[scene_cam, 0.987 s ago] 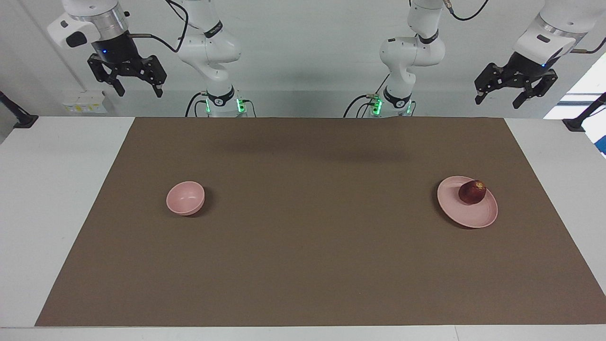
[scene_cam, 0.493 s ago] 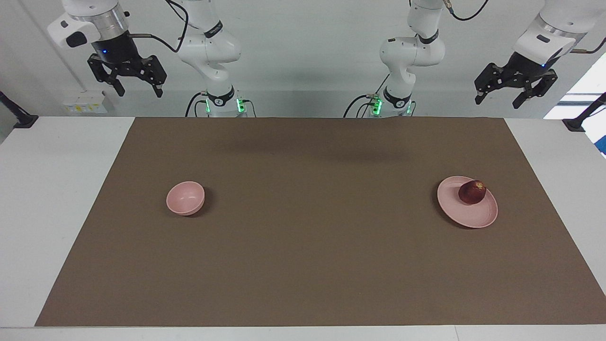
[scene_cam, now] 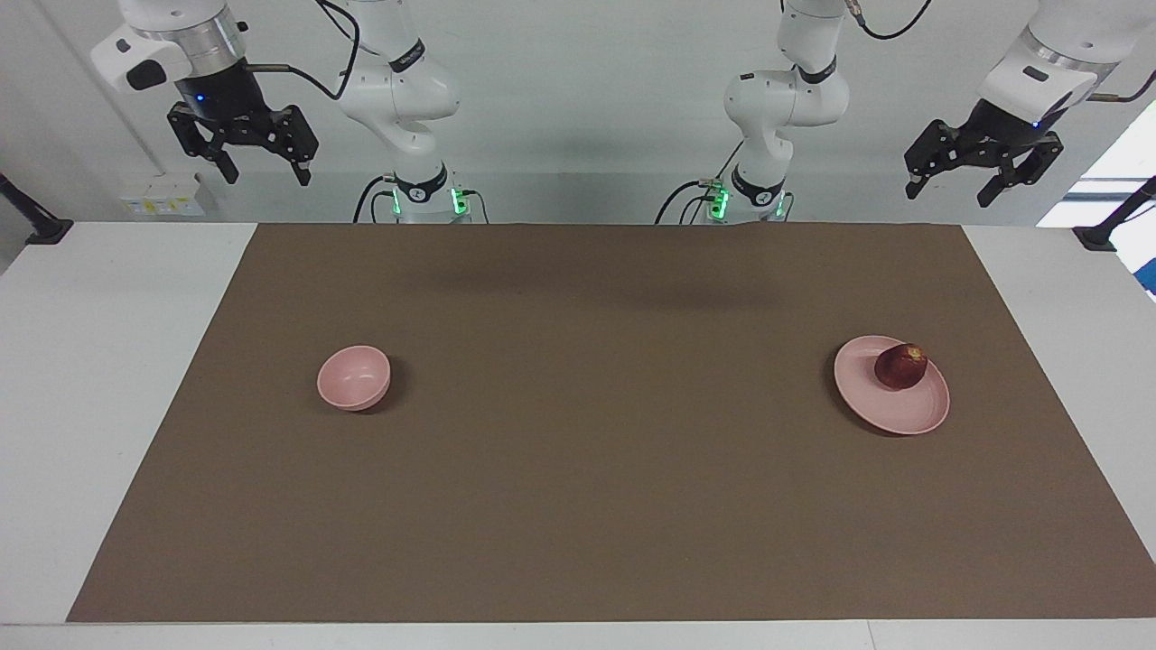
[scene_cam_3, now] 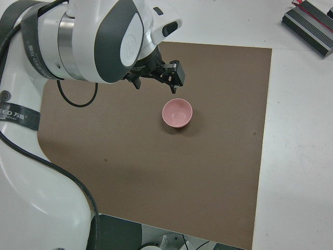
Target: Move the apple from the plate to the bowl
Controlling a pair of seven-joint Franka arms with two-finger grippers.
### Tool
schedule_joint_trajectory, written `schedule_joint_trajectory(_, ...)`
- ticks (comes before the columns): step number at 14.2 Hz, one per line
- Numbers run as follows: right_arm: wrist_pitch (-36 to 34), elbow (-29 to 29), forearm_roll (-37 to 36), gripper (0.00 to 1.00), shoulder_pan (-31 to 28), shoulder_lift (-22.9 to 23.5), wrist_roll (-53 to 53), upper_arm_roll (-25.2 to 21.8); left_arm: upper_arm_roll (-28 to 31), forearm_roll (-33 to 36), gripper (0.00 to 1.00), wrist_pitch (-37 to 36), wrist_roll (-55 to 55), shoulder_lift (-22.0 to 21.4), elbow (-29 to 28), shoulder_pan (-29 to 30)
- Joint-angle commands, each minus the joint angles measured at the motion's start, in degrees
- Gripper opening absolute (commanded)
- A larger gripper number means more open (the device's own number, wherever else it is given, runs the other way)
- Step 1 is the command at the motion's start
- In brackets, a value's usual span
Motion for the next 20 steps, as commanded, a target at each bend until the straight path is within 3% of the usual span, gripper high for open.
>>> schedule_joint_trajectory(1,1.4,-1.8,0.8,1.00,-0.2,-1.4,-1.0,0.2,-0.3,-0.3,1.00,-1.1,-0.4,-0.2,0.7,0.6)
schedule_joint_trajectory(16,1.2,-1.8,0.8,1.00,-0.2,-1.4,-0.8,0.3,-0.2,-0.9,1.00,0.2,2.5,-3.1,-4.9,0.5)
schedule_joint_trajectory(20,1.2,-1.8,0.8,1.00,-0.2,-1.4,-0.8,0.3,1.3,-0.9,1.00,7.2,2.6,-3.3,-11.6,0.7)
